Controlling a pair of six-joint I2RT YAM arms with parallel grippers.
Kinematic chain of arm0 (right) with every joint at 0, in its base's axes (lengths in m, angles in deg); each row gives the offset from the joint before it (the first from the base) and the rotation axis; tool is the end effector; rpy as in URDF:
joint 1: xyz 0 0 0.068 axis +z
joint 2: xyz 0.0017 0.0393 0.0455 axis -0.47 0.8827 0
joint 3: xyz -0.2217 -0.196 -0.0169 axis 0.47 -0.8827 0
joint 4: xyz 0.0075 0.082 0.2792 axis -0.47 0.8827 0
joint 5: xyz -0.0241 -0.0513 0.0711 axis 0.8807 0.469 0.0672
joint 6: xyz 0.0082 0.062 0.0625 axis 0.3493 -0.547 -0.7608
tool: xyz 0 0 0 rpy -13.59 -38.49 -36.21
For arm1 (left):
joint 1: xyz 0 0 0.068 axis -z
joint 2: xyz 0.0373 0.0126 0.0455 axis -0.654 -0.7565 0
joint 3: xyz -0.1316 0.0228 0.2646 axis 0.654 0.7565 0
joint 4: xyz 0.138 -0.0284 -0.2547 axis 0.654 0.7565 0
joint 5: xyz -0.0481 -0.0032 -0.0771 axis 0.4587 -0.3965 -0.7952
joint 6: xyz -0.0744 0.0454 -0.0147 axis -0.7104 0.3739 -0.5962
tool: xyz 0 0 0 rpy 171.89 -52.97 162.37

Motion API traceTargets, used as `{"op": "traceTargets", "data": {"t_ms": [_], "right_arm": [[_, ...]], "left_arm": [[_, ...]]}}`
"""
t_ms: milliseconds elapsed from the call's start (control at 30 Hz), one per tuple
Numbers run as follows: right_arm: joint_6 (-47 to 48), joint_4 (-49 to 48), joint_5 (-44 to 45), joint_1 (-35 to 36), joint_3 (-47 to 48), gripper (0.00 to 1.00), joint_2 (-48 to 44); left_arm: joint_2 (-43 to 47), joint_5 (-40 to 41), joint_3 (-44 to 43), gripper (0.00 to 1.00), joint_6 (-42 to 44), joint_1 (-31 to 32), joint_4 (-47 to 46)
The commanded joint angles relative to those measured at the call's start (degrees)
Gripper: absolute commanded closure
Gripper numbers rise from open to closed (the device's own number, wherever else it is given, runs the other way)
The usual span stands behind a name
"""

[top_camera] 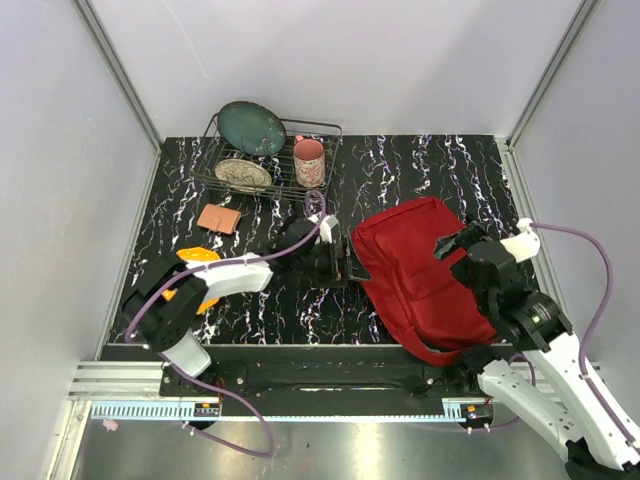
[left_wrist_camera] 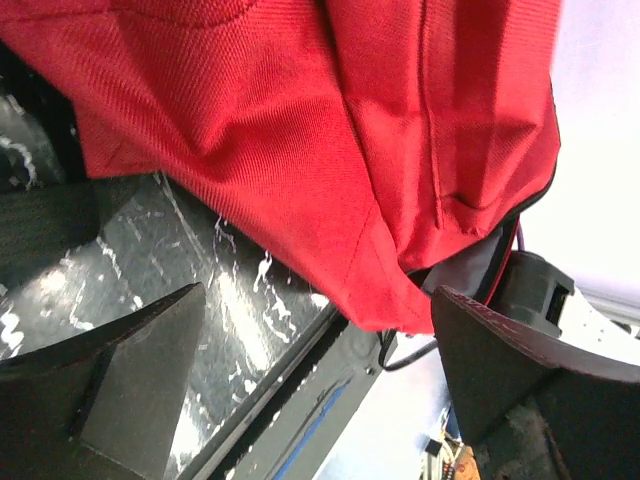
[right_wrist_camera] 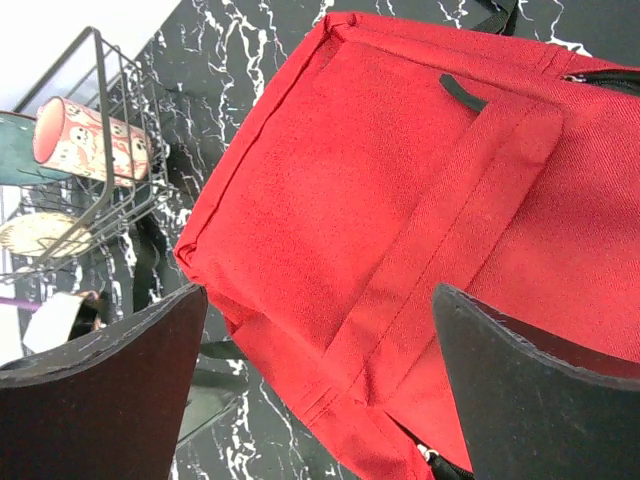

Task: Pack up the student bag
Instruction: Adjust the student bag at the center of the board.

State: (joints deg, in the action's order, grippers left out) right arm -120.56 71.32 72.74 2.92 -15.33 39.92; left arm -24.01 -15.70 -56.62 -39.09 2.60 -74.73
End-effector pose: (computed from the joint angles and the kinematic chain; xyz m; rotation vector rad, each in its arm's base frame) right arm 0.1603 0.0470 0.3314 0.7050 1.9337 0.3027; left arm 0.2534 -0.2878 0.1700 0.0894 2.5054 -1.3452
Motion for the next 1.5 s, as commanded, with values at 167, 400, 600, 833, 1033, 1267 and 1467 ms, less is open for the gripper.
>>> {"op": "traceTargets", "data": {"t_ms": [167, 400, 600, 833, 1033, 1267, 1467], "right_arm": [[-8.2, 9.3, 3.0, -0.1, -0.6, 0.0, -7.3], [-11.2, 14.5, 4.2, -0.1, -3.5, 0.0, 2.7], [-6.3, 0.2, -4.4, -4.8, -8.3, 0.0, 15.5], [10.3, -18.2, -26.0, -11.5, -8.2, 0.0, 29.3], [17.1, -26.9, -41.4, -11.4, 1.4, 0.0, 43.0], [21.7, -30.1, -48.4, -11.4, 9.1, 0.0, 49.8], [24.5, -19.7, -32.7, -11.4, 9.0, 0.0, 31.6]], "left_arm": [[-14.0, 2.0, -6.7, 0.04, -8.0, 4.9, -14.0], [-16.0, 2.4, -6.2, 0.76, -12.8, 4.4, -18.7], [-15.5, 0.5, -4.7, 1.0, -13.4, 2.3, -21.5], [-5.2, 2.7, 2.3, 1.0, -10.2, 0.1, -19.8], [4.8, 7.1, 11.5, 1.0, -10.5, 0.3, -19.9], [13.3, 14.3, 17.5, 0.92, -9.3, 0.3, -11.4], [12.6, 14.4, 18.3, 0.39, -9.6, -1.3, -10.9]]}}
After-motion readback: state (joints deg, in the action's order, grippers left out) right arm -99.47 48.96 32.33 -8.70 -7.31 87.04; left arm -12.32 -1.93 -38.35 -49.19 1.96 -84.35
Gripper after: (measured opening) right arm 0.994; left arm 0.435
